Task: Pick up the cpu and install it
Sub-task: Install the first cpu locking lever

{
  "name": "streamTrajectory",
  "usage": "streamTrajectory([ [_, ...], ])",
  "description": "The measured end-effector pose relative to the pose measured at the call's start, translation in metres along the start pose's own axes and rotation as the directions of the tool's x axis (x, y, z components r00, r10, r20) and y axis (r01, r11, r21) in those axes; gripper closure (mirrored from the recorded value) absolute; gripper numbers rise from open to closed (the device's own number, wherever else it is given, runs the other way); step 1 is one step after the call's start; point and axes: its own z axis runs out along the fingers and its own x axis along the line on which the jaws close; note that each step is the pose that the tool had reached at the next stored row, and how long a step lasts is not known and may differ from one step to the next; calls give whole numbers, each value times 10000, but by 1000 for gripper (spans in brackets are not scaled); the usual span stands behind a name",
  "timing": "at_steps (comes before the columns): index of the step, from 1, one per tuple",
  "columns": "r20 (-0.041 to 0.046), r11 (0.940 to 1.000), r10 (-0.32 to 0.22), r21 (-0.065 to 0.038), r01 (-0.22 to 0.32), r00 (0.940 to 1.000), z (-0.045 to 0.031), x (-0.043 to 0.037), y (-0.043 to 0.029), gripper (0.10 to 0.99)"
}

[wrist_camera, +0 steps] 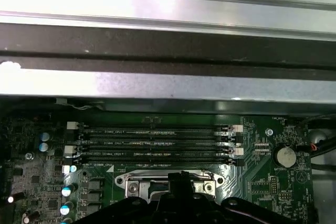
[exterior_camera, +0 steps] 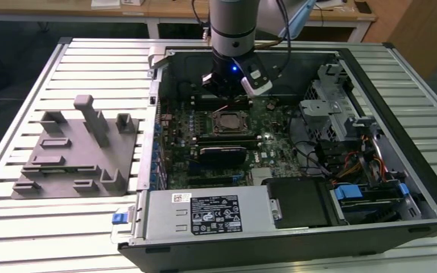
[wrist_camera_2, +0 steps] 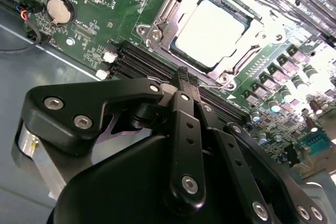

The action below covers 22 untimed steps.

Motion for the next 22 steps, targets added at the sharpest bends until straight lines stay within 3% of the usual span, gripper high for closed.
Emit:
streamTrajectory([
  [15,33,9999,-13,150,12,10000,85,-18,49,980],
  [22,48,9995,0,331,-1,10000,127,-20,71,980],
])
